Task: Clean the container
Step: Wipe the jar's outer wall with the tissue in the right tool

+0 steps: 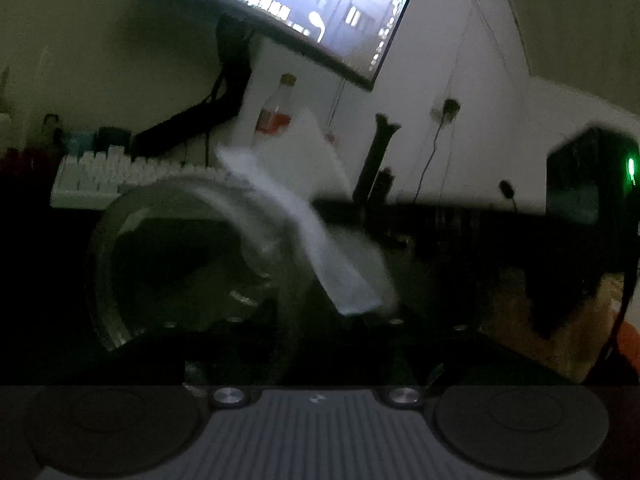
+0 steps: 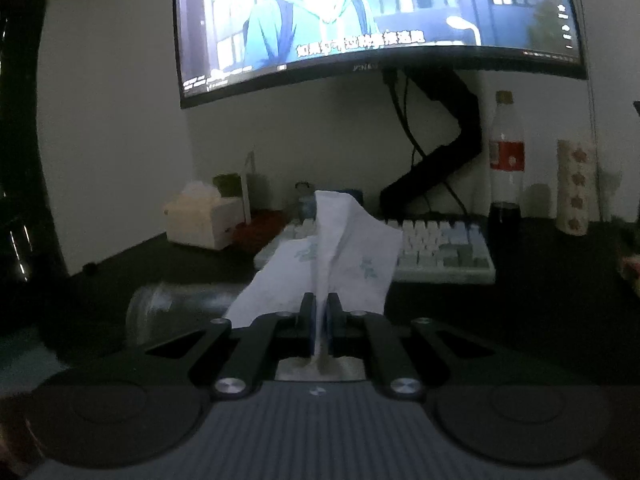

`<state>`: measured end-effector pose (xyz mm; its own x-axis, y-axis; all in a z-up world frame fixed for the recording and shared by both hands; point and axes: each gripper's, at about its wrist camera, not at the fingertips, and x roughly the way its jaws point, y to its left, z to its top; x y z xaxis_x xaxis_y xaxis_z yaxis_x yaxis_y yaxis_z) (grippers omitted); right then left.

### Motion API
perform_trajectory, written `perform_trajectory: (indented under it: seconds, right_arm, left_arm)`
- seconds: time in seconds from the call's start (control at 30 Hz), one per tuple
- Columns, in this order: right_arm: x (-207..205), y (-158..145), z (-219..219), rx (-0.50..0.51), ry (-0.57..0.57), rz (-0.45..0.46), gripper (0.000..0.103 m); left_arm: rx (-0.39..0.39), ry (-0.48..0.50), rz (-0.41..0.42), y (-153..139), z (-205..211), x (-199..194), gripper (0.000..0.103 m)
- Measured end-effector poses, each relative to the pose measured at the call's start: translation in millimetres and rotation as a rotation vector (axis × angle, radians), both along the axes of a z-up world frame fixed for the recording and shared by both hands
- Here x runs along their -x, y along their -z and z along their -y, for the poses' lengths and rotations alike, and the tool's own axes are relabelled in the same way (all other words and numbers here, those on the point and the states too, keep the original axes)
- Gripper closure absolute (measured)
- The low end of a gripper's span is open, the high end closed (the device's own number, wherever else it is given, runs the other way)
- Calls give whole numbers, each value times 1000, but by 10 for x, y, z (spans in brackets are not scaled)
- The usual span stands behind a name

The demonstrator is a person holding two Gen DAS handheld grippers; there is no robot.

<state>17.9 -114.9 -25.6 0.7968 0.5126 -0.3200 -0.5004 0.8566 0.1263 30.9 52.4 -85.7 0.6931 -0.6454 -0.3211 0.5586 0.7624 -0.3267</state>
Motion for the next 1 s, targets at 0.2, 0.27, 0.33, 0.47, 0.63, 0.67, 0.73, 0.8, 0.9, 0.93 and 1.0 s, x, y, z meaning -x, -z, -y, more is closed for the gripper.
perform_trajectory:
  seconds: [0.2,0.27,0.33,0.47,0.63,0.67,0.73,0.8,0.9,0.93,1.0]
  right_arm:
    - [-9,-80,-118,-58,-149,-8,96]
    - [-59,-68,-106,-39,-110,5,96]
    - [-201,-49,-40,-8,-1,8,96]
    - [-344,-43,9,-1,86,-20,96]
    - [11,-128,-248,42,-125,10,96]
    - [35,-155,-254,48,-141,-5,96]
    - [-52,-190,-173,49,-116,-55,96]
    - [-231,-201,-36,54,-22,-103,96]
    - [-427,-220,132,56,57,-169,96]
    - [-434,-238,151,62,54,-184,96]
    - [-353,-258,117,73,0,-187,96]
  left_arm:
    - [25,-5,0,74,-91,-56,78]
    - [32,-4,-3,84,-108,-56,78]
    - [31,-3,-4,90,-112,-58,78]
    - [29,-1,-7,92,-107,-74,78]
    - [10,-21,-26,63,-63,-80,78]
    - [7,-27,-31,53,-54,-76,78]
    - [6,-39,-39,41,-42,-71,78]
    - [30,-48,-49,51,-51,-83,78]
    - [58,-41,-58,60,-58,-102,83]
    - [63,-36,-59,60,-57,-105,83]
    - [95,-13,-67,67,-85,-111,85]
